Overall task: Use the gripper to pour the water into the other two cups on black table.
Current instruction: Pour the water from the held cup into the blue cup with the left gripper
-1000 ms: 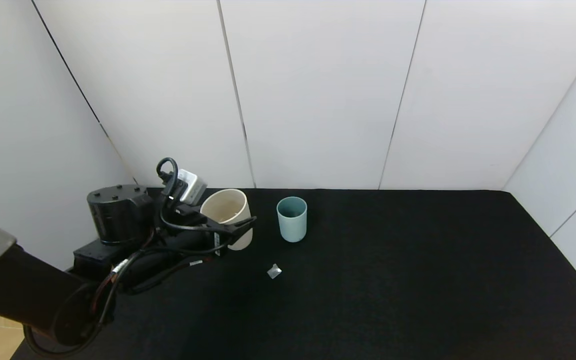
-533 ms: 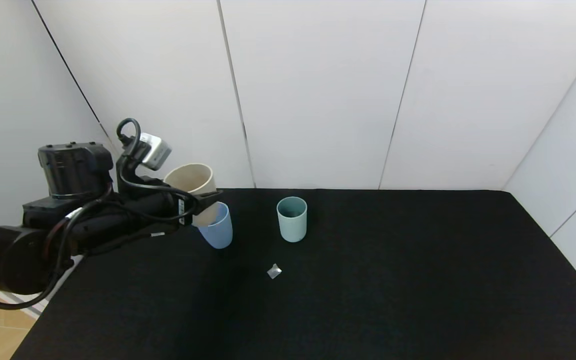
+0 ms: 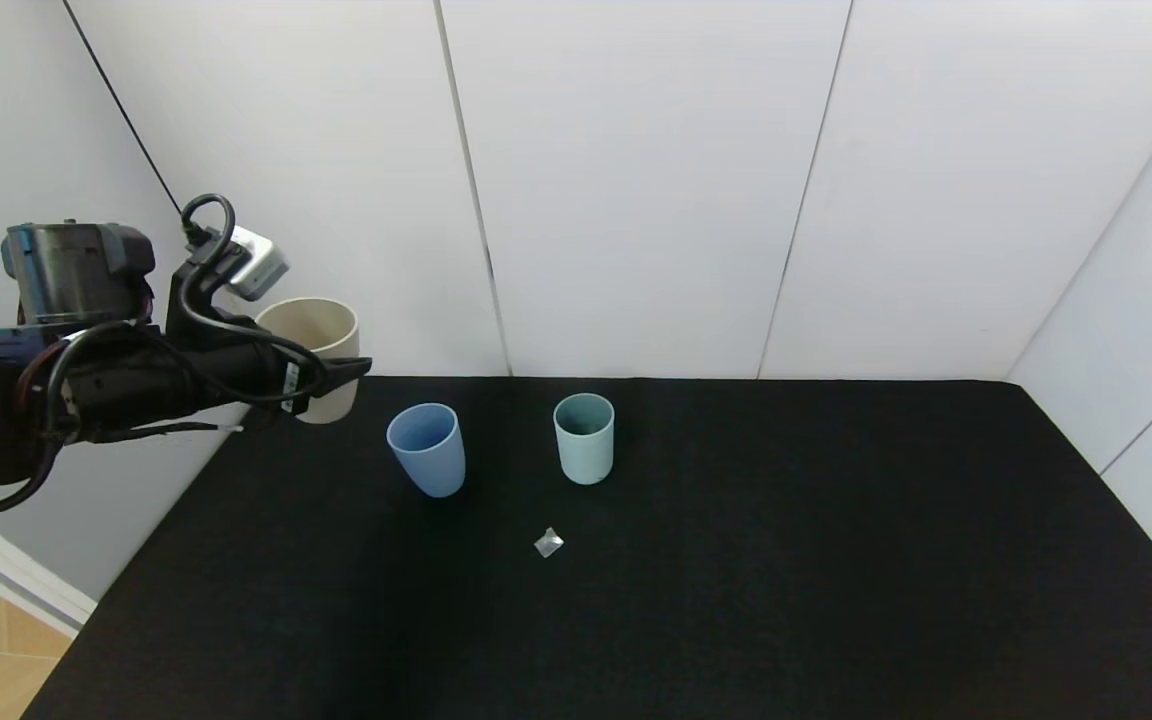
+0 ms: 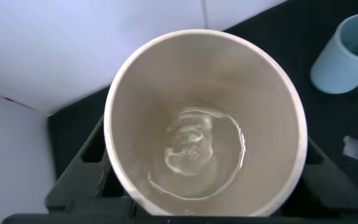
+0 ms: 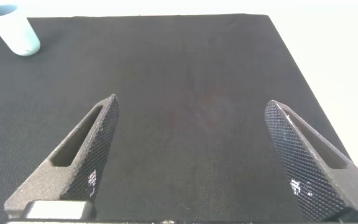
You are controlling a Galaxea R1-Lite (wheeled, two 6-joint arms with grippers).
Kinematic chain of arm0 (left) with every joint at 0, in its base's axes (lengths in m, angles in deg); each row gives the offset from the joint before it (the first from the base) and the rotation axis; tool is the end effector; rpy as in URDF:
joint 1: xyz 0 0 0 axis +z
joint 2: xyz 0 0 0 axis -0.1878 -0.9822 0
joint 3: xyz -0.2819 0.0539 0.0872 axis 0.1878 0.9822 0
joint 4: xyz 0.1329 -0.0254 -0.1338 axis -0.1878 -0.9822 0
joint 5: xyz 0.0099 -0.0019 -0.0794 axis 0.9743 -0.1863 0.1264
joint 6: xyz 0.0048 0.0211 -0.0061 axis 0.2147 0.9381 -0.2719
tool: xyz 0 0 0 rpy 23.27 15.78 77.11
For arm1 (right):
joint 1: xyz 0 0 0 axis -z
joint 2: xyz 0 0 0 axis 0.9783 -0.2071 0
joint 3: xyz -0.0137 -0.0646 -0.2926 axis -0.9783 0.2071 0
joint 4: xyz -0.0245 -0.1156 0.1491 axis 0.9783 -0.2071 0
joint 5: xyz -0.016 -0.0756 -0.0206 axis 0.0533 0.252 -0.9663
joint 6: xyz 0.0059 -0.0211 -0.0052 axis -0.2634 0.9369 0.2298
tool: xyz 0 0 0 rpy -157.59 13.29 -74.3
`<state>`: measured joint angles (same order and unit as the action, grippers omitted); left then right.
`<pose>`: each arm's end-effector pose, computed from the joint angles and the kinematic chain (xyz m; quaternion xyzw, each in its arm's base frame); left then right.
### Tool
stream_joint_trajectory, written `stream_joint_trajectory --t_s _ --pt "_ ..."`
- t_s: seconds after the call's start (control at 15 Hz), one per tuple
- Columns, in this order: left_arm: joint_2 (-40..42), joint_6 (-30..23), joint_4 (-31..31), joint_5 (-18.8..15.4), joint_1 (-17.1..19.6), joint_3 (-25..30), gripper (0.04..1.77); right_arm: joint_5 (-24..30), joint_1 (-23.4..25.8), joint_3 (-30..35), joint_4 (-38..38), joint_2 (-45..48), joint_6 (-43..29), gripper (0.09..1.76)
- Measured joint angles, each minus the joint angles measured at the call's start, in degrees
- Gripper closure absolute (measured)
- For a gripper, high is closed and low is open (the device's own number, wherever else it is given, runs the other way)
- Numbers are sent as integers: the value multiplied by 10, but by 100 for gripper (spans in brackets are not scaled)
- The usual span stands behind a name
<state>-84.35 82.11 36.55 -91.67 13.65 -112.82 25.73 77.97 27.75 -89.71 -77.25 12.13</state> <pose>0.3378 0.0099 0.2101 0.1680 0.1233 -0.1544 0.9658 -0.0229 -0.0004 0.0758 0.0298 -0.0022 -0.0090 0.9995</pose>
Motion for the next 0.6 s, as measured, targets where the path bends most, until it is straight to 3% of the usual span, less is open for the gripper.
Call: stream_joint_trajectory --t_s 0.4,0.6 --pt "-26 67 -63 8 9 -47 52 0 0 0 0 0 0 14" --pt "-39 125 -70 40 10 -61 52 0 0 0 0 0 0 14"
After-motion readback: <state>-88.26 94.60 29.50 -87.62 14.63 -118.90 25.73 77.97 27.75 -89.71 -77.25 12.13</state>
